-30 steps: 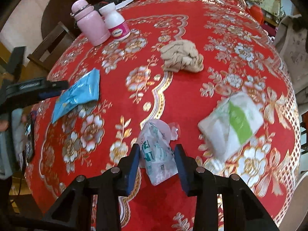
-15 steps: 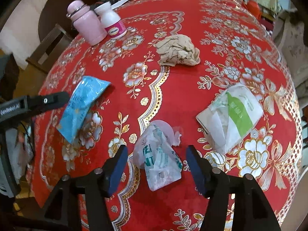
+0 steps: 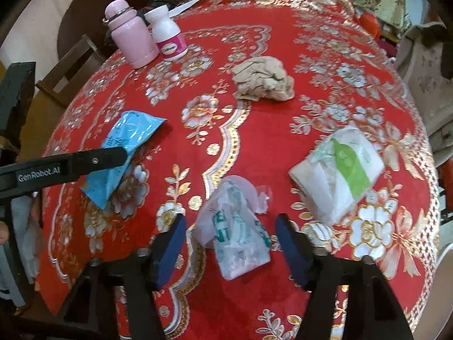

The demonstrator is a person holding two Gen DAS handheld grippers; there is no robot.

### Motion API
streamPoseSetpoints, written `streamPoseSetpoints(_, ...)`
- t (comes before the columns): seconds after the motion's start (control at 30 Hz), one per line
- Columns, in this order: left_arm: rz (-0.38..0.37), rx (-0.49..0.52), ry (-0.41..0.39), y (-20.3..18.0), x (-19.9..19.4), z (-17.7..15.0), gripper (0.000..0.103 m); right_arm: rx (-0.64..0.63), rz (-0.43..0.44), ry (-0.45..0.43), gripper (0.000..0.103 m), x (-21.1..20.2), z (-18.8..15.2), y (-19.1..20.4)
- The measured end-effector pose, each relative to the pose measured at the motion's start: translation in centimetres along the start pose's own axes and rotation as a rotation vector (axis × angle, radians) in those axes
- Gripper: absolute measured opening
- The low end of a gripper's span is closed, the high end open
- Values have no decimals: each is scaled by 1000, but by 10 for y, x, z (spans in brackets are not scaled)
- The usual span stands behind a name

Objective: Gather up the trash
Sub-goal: 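Grasp the blue snack bag with the left tool while the right tool grasps the clear plastic bag, then carry the blue bag and clear plastic bag in both tools over the bucket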

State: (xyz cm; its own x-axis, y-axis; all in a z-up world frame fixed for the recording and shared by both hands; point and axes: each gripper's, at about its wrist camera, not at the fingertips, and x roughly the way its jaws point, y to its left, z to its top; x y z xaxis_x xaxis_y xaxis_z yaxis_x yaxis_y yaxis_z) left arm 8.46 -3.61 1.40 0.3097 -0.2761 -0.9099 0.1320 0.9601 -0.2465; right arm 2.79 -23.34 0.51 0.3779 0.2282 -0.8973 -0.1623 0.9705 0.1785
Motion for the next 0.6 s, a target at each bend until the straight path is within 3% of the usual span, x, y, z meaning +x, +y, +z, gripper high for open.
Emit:
streamPoseSetpoints(0.1, -5, 16, -24, -9, -9, -6, 41, 8, 25, -7, 36, -6, -4, 0)
streamPoseSetpoints(0.4, -7, 65, -88, -48, -37, -26, 39, 28, 68, -86, 35, -42, -16, -4)
streamPoseSetpoints(0.6, -27, 96, -106, -84, -47, -40, 39, 73, 90, -136, 35, -74, -33, -28)
